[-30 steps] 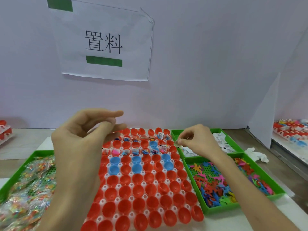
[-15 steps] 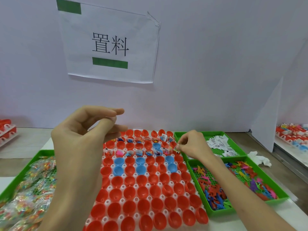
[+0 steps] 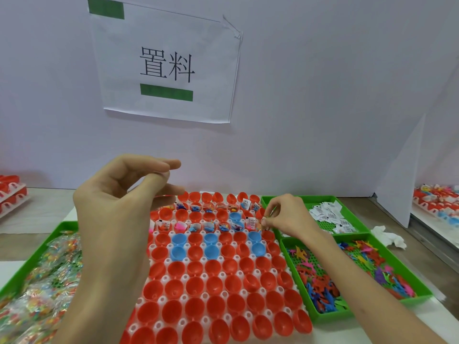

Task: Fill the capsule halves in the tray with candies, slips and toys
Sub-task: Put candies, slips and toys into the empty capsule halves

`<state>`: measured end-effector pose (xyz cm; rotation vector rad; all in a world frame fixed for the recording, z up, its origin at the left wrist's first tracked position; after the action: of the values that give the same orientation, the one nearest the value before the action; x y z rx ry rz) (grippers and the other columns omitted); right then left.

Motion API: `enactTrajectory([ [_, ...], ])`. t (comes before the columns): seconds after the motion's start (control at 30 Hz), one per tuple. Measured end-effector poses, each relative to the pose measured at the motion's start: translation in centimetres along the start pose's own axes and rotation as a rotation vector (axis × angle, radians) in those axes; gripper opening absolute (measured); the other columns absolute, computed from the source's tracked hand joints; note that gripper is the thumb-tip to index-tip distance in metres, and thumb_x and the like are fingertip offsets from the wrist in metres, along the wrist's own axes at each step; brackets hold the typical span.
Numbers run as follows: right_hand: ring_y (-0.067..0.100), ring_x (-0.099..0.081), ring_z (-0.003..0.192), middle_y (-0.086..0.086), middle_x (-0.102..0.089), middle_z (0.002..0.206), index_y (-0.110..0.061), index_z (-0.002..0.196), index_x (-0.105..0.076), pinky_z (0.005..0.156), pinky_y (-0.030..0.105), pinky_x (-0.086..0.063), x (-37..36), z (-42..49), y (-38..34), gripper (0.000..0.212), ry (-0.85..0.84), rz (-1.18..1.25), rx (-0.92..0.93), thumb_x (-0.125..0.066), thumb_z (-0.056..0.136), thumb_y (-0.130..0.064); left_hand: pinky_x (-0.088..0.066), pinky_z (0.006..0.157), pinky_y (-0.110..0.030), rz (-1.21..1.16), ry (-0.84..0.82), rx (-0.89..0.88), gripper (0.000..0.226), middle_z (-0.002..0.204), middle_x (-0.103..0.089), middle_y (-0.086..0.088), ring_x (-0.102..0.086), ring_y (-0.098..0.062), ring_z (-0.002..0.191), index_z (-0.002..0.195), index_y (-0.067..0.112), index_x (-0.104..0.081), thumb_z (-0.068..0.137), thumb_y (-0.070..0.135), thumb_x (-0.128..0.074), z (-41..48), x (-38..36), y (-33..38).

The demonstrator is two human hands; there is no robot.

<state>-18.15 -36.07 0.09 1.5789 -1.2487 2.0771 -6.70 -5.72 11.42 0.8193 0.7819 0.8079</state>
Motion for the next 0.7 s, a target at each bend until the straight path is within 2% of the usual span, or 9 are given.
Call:
enactTrajectory([
  [0.07,0.004,-0.066,0.065,-0.009,-0.068,0.069,-0.022,0.074,-0.072,0.058,0.015,-0.046,0.3,-0.1,-0.2,0.014,0.040,-0.008,0.026,-0.082,0.082,-0.025,-0.059,0.061,-0.022,0.003,-0.003,0.003,0.038,0.089,-0.078,0.002,-0.073,-0.019,0.064,0.069,0.025,-0.071,0.091,-0.004,-0.060,0.0,0.0,0.0],
  [0.2,0.013,-0.070,0.071,-0.007,-0.069,0.071,-0.020,0.082,-0.075,0.067,0.022,-0.055,0.4,0.0,-0.3,0.012,0.030,0.018,0.040,-0.071,0.092,-0.024,-0.059,0.061,-0.022,0.005,-0.008,0.011,0.041,0.089,-0.078,0.003,-0.072,-0.018,0.064,0.067,0.026,-0.072,0.091,-0.005,-0.060,0.0,-0.1,-0.2],
  [0.37,0.003,-0.064,0.063,-0.010,-0.069,0.073,-0.018,0.087,-0.078,0.056,0.012,-0.042,0.7,0.4,0.0,0.011,0.042,0.001,0.054,-0.068,0.093,-0.018,-0.059,0.062,-0.022,0.001,-0.004,0.011,0.035,0.088,-0.078,0.002,-0.072,-0.017,0.064,0.072,0.021,-0.070,0.091,-0.006,-0.059,0.0,0.0,-0.3],
  [0.5,-0.001,-0.063,0.069,-0.015,-0.067,0.075,-0.020,0.089,-0.079,0.056,0.009,-0.039,0.8,0.7,0.4,0.011,0.044,-0.011,0.056,-0.069,0.092,-0.018,-0.059,0.062,-0.021,0.000,0.003,0.014,0.032,0.088,-0.078,0.003,-0.072,-0.016,0.063,0.074,0.019,-0.070,0.091,-0.005,-0.059,0.0,0.0,-0.3],
  [0.63,-0.001,-0.062,0.071,-0.018,-0.066,0.075,-0.027,0.086,-0.077,0.059,0.010,-0.040,1.8,0.3,-0.2,0.009,0.153,-0.017,0.127,-0.071,0.089,-0.023,-0.059,0.063,-0.022,-0.007,0.007,0.013,0.033,0.087,-0.078,0.002,-0.071,-0.017,0.063,0.072,0.020,-0.069,0.091,-0.005,-0.059,0.1,0.1,-0.2],
  [0.7,0.003,-0.063,0.069,-0.018,-0.067,0.075,-0.036,0.080,-0.074,0.061,0.016,-0.045,1.7,-0.2,-1.0,0.013,0.132,-0.034,0.209,-0.072,0.087,-0.026,-0.059,0.062,-0.022,-0.004,0.006,0.009,0.032,0.087,-0.078,0.003,-0.072,-0.017,0.063,0.074,0.020,-0.069,0.091,-0.005,-0.059,0.1,0.1,-0.2],
])
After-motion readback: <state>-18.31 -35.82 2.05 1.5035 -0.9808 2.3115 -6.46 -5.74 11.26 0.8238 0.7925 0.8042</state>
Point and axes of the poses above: each hand's wrist, its own z-axis towards the middle knuckle, its own x-axis out of the back of the hand, y = z × x, the point moved 8 cm from there along z, towards the middle knuckle
